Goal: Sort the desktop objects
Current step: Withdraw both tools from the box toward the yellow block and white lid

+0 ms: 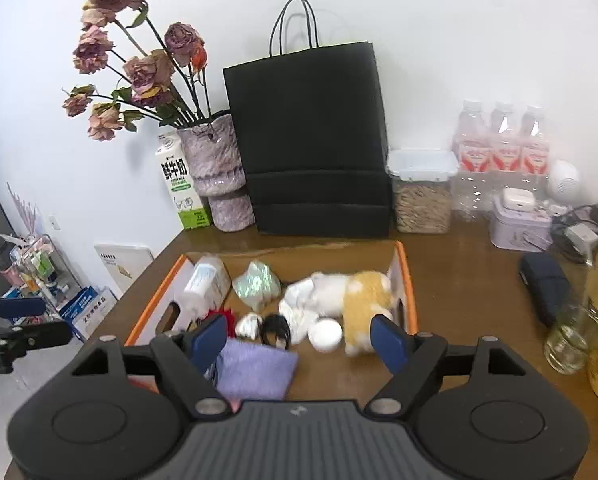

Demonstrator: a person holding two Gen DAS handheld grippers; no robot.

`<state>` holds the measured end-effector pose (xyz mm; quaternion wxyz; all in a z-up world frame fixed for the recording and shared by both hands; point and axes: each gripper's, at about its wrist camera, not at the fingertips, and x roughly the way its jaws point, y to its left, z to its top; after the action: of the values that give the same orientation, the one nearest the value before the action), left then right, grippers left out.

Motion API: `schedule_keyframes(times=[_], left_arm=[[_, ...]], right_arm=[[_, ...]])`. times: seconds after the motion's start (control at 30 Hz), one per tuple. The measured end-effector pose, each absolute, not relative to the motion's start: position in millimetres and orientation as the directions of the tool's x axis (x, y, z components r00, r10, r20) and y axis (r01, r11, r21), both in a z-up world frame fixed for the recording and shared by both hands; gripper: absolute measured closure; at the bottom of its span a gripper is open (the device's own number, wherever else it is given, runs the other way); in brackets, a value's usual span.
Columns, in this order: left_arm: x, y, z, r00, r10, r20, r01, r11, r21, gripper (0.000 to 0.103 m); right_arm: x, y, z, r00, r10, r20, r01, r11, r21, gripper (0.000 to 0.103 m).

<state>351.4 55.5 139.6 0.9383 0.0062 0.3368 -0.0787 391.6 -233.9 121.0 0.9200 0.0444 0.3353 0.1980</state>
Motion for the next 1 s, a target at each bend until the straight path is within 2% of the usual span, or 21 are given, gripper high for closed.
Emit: schedule_keyframes(times=[0.07, 0.13, 0.43, 0.57, 0.67, 0.73, 0.8, 1.0], left_arm=[[332, 54, 140, 0.767, -0.135, -0.628, 0.133, 0.99, -0.051, 0.01], [308, 52, 138, 0.787, -0.121, -0.604, 0.117, 0.992, -0.045, 0.003], [221, 37, 124, 0.818, -0.138, -0.558, 0.126, 0.99, -0.059, 0.001], [184, 29, 112, 0.851, -0.132, -0.508, 0.146, 0.989, -0.013, 0.0], [150, 28, 89, 0.867, -0.131, -0.48, 0.149, 0.989, -0.001, 0.0], [126, 29, 73, 0.879, -0.12, -0.461, 0.144, 0.989, 0.017, 0.0], [107, 31, 61, 0.885, -0.107, -0.453, 0.131, 0.991, 0.024, 0.0], [53, 32, 26, 0.93, -0.044, -0.364, 0.026, 0.998, -0.052, 0.0]], right_arm=[[375, -241, 122, 0.689, 0.403, -0.602, -0.343, 0.913, 0.218, 0.024], [358, -246, 121, 0.687, 0.405, -0.603, -0.353, 0.912, 0.21, 0.024], [262, -253, 114, 0.68, 0.484, -0.551, -0.437, 0.871, 0.226, 0.02], [211, -259, 102, 0.708, 0.495, -0.504, -0.449, 0.866, 0.221, 0.015], [171, -265, 85, 0.761, 0.476, -0.441, -0.456, 0.876, 0.158, 0.015], [140, -265, 72, 0.822, 0.426, -0.378, -0.443, 0.895, 0.045, 0.015], [117, -266, 60, 0.844, 0.404, -0.353, -0.437, 0.899, -0.016, 0.015], [76, -282, 22, 0.805, 0.458, -0.377, -0.42, 0.889, 0.182, 0.015]])
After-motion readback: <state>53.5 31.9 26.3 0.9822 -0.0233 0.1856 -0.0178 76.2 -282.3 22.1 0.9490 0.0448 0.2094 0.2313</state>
